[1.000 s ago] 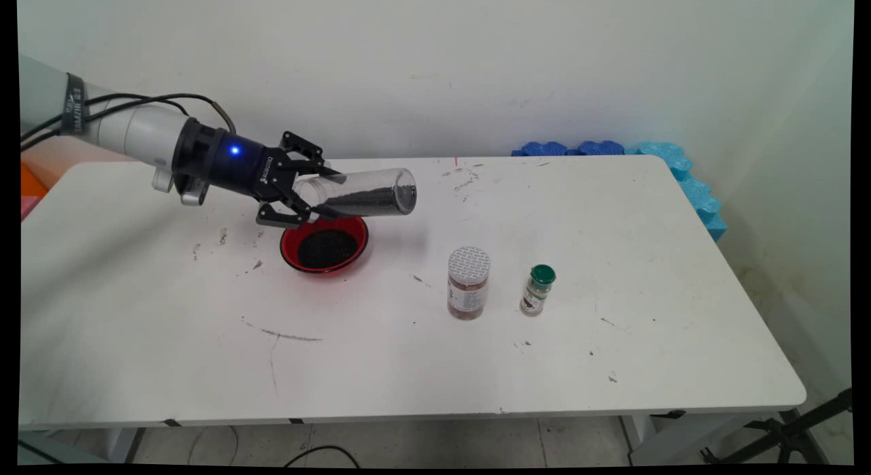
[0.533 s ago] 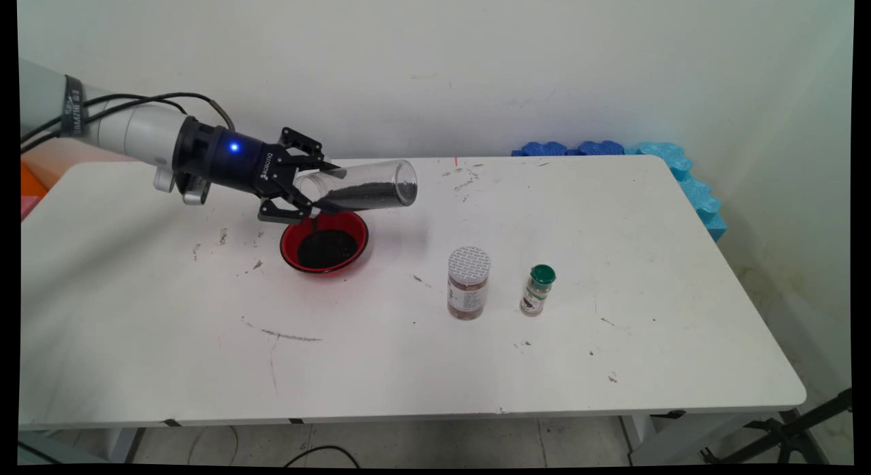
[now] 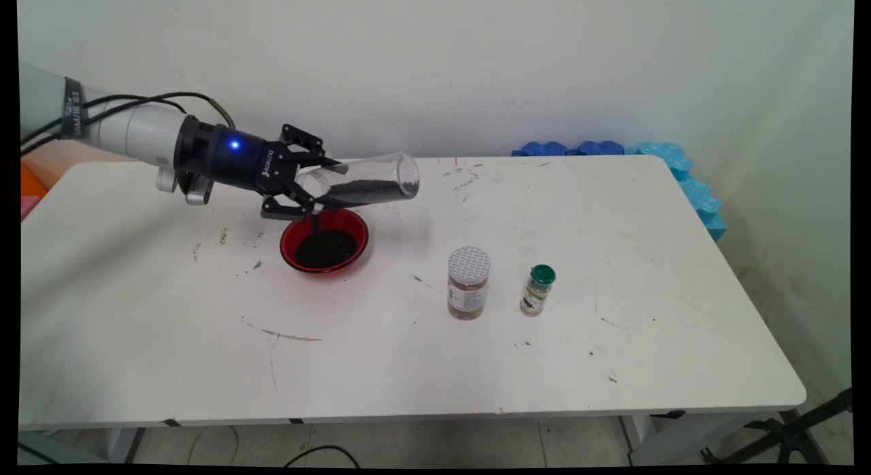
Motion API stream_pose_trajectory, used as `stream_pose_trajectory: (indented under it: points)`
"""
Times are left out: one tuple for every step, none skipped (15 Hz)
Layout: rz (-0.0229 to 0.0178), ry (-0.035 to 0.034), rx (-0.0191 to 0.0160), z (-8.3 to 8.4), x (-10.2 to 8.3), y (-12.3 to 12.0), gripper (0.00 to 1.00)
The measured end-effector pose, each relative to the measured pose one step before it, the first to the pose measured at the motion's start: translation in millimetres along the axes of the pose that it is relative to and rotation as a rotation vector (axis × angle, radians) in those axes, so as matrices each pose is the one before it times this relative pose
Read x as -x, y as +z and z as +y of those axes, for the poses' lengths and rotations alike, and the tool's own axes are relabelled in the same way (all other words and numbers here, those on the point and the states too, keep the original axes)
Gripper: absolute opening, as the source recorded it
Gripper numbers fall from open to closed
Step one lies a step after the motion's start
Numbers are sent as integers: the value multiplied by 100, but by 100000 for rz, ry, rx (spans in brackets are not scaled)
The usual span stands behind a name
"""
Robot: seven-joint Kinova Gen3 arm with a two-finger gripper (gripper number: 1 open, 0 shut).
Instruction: Pour the black seasoning powder in the red bowl
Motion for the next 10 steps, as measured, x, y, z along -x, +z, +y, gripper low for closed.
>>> stream_pose_trajectory:
  points:
    - [-460,-85,268,-7,35,46,0]
    - [-512,-50,300,7,47,55,0]
    - [-588,68,315,23,64,53,0]
    - [-757,169,441,42,87,75,0]
    - [-522,118,305,39,64,60,0]
    - [-469,89,282,25,55,44,0]
    - [-432,116,321,33,45,43,0]
    - [-349,52,279,23,28,16,0]
    - [-389,51,328,43,33,26,0]
    - [-317,97,283,35,20,21,0]
